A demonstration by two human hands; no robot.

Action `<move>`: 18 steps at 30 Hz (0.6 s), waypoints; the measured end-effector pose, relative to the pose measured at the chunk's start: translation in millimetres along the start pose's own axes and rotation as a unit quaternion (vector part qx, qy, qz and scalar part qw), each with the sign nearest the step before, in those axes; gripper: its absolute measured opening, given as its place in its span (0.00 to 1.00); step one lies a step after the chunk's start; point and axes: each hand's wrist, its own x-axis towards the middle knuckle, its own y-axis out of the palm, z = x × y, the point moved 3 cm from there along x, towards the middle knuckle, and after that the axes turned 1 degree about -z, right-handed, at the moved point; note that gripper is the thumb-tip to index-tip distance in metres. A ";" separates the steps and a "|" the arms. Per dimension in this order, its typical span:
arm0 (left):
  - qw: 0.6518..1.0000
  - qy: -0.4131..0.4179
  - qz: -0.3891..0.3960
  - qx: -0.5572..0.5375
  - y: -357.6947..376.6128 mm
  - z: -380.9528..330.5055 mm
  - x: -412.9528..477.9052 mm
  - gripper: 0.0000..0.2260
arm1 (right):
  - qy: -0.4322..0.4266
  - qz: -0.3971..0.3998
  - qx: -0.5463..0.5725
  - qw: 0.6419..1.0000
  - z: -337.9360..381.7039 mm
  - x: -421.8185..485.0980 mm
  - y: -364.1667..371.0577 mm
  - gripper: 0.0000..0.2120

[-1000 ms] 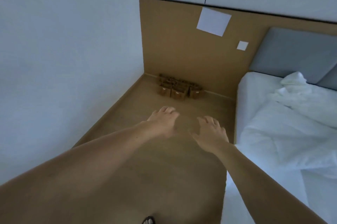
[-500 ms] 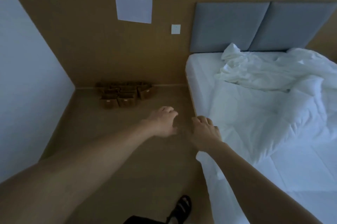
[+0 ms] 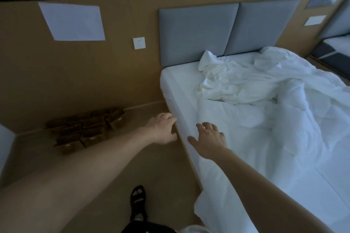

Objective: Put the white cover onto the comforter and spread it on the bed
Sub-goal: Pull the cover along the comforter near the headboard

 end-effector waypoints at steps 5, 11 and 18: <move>0.999 0.048 0.008 0.008 -37.1 50.1 93.7 0.31 | 0.050 -0.013 0.003 0.999 20.6 96.7 -24.9 0.31; 0.994 0.096 0.036 0.045 -83.2 90.8 193.0 0.31 | 0.096 -0.035 0.037 0.994 35.2 178.8 -53.9 0.31; 0.979 0.174 0.057 0.092 -104.7 50.3 309.3 0.31 | 0.182 -0.027 0.074 0.980 -25.6 253.0 -61.0 0.31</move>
